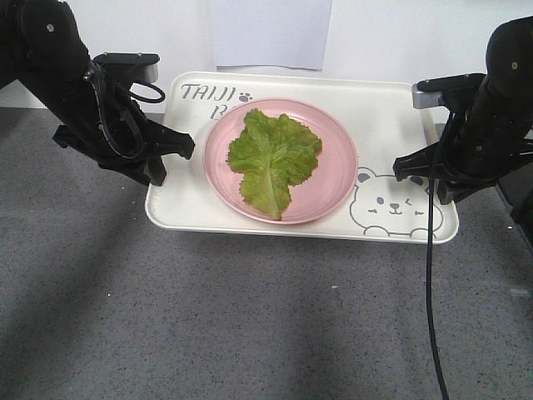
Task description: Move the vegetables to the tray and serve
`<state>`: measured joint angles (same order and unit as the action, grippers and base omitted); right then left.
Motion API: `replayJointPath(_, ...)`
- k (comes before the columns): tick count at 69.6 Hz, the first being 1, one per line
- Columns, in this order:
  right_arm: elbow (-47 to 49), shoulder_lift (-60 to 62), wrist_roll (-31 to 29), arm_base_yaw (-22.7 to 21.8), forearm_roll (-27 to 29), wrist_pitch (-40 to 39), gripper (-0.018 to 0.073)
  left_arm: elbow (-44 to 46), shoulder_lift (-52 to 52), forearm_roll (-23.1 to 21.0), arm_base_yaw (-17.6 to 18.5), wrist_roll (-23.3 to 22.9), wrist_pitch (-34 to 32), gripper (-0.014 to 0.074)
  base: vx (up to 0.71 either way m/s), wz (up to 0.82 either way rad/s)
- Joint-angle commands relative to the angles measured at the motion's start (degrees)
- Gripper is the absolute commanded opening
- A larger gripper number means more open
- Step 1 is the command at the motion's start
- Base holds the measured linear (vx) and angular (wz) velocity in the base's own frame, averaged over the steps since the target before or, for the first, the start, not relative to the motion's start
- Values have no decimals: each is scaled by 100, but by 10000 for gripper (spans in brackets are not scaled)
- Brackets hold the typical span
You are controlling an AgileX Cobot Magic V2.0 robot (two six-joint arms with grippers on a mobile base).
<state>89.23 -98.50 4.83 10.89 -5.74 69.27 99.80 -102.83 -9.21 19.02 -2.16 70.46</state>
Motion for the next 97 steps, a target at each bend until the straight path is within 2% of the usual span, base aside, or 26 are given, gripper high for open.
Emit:
replayJointPath(1,183,321,-205,97,514,-397,-9,223,331,-863,133,147,-472,-6,0,0)
replayJointPath(97,183,321,-205,97,514,-397,-9,223,331,-863,133,147,-472,-6,0,0)
